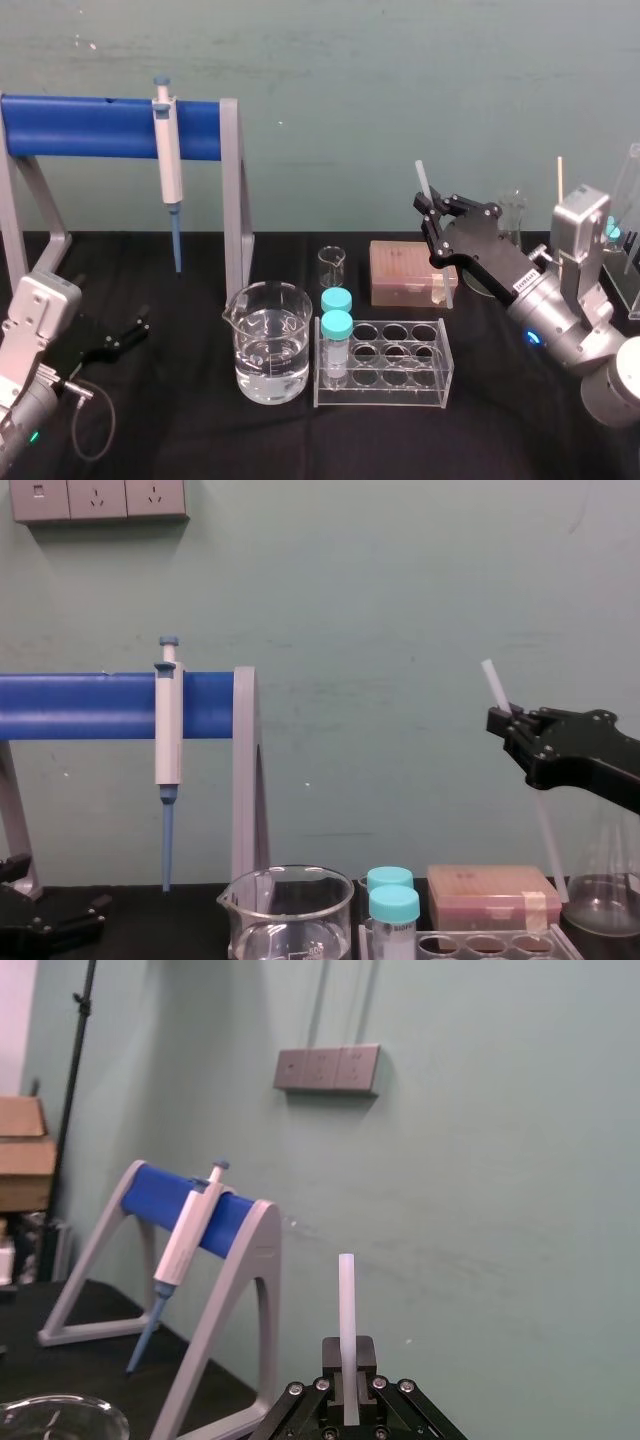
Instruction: Pick up the stirring rod with one hand, then place it down.
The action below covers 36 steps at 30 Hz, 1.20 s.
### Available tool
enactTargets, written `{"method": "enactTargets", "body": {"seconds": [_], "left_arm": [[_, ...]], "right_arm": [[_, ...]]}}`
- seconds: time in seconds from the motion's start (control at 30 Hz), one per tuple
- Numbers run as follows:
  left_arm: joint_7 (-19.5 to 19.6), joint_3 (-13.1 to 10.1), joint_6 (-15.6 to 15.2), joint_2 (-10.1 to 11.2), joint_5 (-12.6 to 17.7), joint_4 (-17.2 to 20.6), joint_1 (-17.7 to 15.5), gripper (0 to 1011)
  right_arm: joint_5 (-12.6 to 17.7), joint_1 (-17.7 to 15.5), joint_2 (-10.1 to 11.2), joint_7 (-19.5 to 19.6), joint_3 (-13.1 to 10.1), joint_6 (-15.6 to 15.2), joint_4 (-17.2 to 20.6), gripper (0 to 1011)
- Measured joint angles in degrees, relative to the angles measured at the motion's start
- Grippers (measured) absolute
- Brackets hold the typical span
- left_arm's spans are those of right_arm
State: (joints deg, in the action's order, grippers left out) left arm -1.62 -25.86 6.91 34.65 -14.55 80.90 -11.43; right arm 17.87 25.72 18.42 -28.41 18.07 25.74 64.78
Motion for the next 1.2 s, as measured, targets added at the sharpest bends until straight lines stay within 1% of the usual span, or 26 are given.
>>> {"method": "enactTargets", "body": {"seconds": [0.07, 0.2, 0.43, 1.2], "left_arm": [[0.00, 0.00, 0.00, 0.00, 0.00, 0.00, 0.00, 1000], [0.00, 0.00, 0.00, 0.00, 0.00, 0.00, 0.00, 1000], [0.00, 0.00, 0.00, 0.00, 0.00, 0.00, 0.00, 1000], [0.00, 0.00, 0.00, 0.00, 0.00, 0.00, 0.00, 1000]], "right_arm": [[-0.92, -0.71, -0.57, 1.13, -0.51, 2.23, -0.66, 70], [-1.62, -1.72, -1.06, 1.72, -1.12, 3.79, -1.34, 70], [-1.67, -2.90, -1.69, 1.62, -1.95, 3.66, -1.68, 70], [-1.59, -2.71, -1.56, 1.47, -1.74, 3.56, -1.62, 70]]}}
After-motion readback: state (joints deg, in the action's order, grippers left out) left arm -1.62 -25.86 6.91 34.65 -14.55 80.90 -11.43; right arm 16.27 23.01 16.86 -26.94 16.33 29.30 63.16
